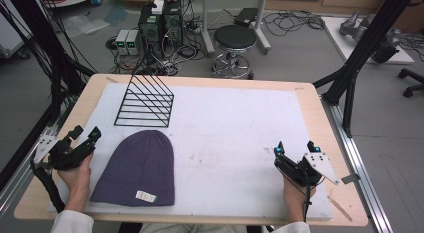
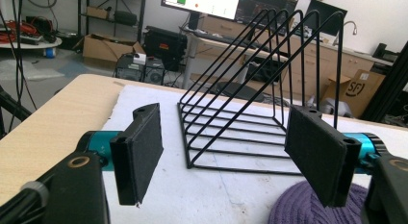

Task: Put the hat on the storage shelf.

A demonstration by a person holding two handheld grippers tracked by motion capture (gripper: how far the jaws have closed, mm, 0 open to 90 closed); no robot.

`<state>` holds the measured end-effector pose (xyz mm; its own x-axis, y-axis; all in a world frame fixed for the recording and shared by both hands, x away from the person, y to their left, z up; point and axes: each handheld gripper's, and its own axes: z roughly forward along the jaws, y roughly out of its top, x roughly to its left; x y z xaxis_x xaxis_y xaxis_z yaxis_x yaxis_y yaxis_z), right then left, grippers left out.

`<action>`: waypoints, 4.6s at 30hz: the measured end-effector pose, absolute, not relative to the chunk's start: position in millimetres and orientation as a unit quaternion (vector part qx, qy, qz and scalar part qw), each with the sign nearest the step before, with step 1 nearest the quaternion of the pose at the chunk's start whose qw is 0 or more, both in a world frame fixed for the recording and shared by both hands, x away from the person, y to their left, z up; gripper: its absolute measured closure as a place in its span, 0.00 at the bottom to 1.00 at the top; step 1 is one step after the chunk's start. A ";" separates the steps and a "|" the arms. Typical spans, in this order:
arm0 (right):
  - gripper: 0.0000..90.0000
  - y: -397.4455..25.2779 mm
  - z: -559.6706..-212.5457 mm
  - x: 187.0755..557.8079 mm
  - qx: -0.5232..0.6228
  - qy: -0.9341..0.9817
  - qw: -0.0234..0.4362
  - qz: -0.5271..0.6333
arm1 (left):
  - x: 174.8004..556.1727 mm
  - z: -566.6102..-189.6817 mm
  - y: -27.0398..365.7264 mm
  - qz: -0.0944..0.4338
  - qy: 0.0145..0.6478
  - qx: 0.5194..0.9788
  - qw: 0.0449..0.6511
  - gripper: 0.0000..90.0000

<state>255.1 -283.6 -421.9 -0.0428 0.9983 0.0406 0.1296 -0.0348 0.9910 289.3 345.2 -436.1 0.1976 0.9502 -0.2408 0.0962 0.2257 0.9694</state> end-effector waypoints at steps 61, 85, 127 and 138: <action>0.06 -274.0 -423.7 261.9 0.534 0.554 0.413 0.487 | 345.9 -386.4 294.6 0.169 0.475 0.745 0.438 0.26; 0.06 -269.8 -424.0 263.6 0.525 0.564 0.424 0.476 | 375.8 -412.0 274.9 0.097 0.482 0.809 0.323 0.26; 0.06 -270.1 -425.2 264.3 0.528 0.567 0.416 0.476 | 340.9 -414.0 268.6 0.159 0.456 0.793 0.372 0.89; 0.06 -270.2 -425.2 264.0 0.527 0.567 0.417 0.477 | 298.7 -391.5 262.1 0.302 0.369 0.740 0.474 0.89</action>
